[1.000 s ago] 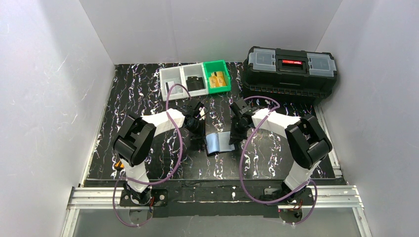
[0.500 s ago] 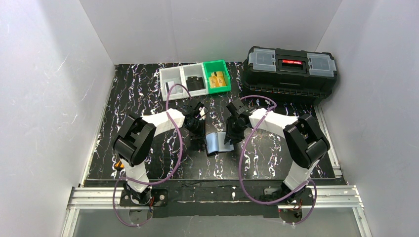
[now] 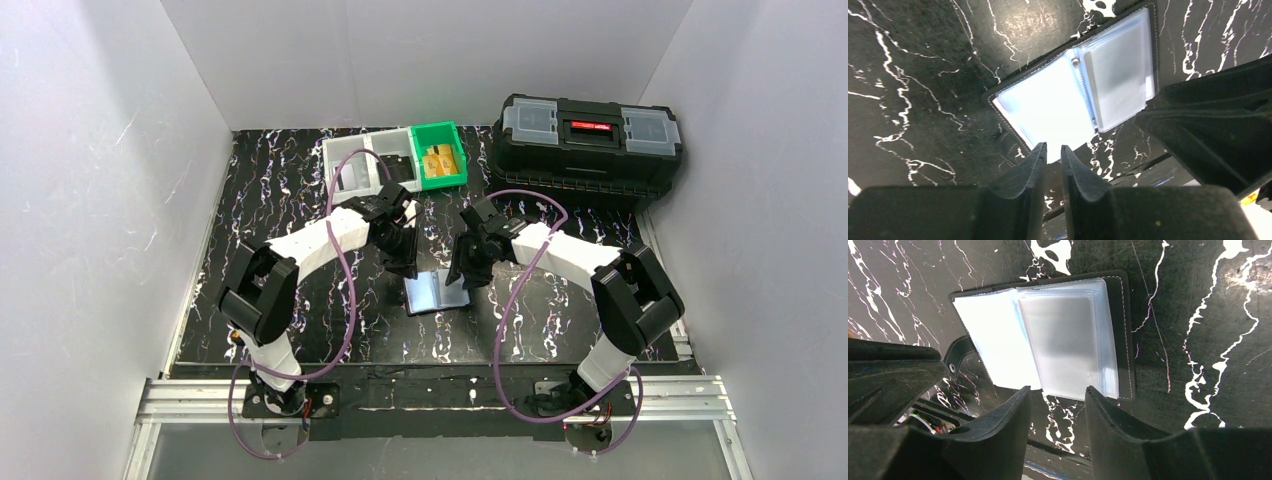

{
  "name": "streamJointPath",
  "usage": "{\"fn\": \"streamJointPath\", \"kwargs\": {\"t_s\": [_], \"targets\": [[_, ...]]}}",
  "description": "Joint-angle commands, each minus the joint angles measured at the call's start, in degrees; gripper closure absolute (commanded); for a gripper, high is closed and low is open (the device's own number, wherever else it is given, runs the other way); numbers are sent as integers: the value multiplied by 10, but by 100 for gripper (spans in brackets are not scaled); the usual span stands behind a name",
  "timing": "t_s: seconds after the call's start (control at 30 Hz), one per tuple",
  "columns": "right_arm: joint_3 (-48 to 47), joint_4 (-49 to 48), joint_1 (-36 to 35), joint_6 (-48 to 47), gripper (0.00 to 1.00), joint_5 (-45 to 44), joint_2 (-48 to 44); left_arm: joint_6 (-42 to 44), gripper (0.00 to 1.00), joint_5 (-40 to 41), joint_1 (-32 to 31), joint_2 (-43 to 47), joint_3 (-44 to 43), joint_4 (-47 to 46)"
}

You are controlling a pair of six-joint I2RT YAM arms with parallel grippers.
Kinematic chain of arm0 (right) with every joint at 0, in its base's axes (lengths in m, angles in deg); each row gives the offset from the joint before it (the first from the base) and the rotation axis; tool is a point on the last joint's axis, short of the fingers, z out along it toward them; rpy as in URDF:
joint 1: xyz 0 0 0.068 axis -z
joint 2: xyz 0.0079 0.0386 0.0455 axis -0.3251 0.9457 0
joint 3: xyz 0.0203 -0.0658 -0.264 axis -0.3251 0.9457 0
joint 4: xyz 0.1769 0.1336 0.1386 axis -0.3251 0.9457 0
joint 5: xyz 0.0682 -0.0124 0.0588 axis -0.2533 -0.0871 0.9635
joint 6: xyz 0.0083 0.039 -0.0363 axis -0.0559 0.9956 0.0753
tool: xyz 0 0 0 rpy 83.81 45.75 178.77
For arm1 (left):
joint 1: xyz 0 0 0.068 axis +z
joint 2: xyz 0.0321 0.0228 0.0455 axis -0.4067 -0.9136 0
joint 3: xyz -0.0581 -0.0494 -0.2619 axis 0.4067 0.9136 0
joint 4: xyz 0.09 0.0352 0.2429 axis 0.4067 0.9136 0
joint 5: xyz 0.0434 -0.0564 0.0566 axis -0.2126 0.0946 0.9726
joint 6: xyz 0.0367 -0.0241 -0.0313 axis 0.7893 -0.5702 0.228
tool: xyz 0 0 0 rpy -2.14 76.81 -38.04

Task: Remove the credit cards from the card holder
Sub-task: Remove the credit card from the card holder.

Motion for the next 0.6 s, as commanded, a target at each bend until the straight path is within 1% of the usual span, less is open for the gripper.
{"fn": "streamJointPath", "kwargs": {"t_s": [0.0,0.17,0.3,0.4,0.57], "targets": [[0,-14,-2,11,49,7,6,-2,89,-31,0,-15,8,-11],[2,-22,-2,11,55,2,22,-4,96,-31,0,-49,34,-38],[4,-24,-2,9,61,-5,41,-5,100,-19,0,-66,42,-40],[14,-25,-2,15,65,-16,52,-4,100,-3,0,-77,37,-26],[14,-48,-12,21,65,21,75,-5,100,-13,0,-82,34,-29]]}}
